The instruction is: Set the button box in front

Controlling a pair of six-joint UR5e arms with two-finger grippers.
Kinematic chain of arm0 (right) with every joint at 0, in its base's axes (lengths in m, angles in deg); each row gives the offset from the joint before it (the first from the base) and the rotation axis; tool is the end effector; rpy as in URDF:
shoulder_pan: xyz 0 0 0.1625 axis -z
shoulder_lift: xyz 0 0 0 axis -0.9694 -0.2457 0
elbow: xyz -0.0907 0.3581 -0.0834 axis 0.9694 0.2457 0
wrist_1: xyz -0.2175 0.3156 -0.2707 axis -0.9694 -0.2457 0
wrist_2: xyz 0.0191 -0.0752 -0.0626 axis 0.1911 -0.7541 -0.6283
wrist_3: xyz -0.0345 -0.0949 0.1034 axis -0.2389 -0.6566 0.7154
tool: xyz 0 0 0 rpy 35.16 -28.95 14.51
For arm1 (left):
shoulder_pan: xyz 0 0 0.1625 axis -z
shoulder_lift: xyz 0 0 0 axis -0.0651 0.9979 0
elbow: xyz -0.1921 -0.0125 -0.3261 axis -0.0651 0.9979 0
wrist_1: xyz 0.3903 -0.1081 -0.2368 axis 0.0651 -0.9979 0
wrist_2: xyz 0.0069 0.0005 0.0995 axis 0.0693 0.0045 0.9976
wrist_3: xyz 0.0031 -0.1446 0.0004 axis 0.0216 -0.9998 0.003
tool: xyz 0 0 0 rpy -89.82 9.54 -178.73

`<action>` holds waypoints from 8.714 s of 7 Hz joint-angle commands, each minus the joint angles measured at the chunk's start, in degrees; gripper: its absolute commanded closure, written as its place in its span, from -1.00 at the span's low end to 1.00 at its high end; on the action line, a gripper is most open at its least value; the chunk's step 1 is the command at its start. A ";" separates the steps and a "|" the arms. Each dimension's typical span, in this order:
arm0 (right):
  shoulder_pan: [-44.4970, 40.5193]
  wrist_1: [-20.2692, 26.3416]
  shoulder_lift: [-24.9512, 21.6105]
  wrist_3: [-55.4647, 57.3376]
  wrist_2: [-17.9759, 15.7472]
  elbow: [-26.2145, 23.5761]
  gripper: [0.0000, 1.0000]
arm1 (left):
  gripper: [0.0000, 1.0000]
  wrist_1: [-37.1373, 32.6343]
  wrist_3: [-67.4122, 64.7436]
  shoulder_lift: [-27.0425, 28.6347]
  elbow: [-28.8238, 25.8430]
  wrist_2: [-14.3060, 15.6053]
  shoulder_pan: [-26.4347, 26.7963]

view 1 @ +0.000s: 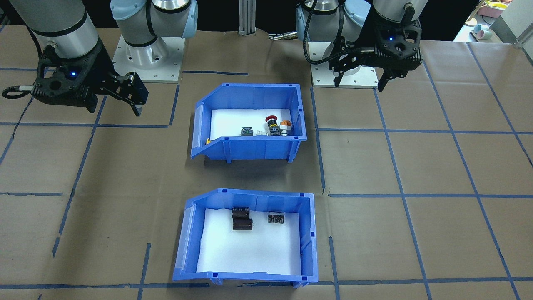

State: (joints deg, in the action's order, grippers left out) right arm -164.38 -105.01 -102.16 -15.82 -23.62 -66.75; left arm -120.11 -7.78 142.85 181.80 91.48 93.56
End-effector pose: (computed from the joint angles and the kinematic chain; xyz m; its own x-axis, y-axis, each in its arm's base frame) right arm 0.1185 -0.5546 0.3831 -0.9981 0.0608 0.0089 0.0609 0.9981 0.0110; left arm -0.1343 -0.5087 0.4244 -0.9951 0.0974 0.0155 0.0970 0.9950 -0.0237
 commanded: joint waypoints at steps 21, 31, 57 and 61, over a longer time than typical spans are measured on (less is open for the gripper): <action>-18.70 -1.98 27.81 -69.12 0.13 23.69 -1.00 | -0.98 7.33 -102.51 -6.76 18.08 -3.64 15.45; -26.54 -22.73 35.74 -66.87 -2.40 15.34 -0.19 | -0.96 35.02 -122.89 -7.48 39.79 -6.63 26.81; 16.18 -17.45 3.65 -105.63 -0.40 -12.78 0.84 | -0.39 47.32 -113.05 33.93 -0.20 -1.13 18.72; 15.74 -16.31 -1.33 -105.10 -0.49 -18.63 0.83 | -0.96 29.92 -85.98 17.56 4.10 0.14 16.45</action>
State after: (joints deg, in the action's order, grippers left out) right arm -148.49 -121.75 -100.71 -121.02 -24.09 -81.89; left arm -81.37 -105.03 167.87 184.28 91.56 111.49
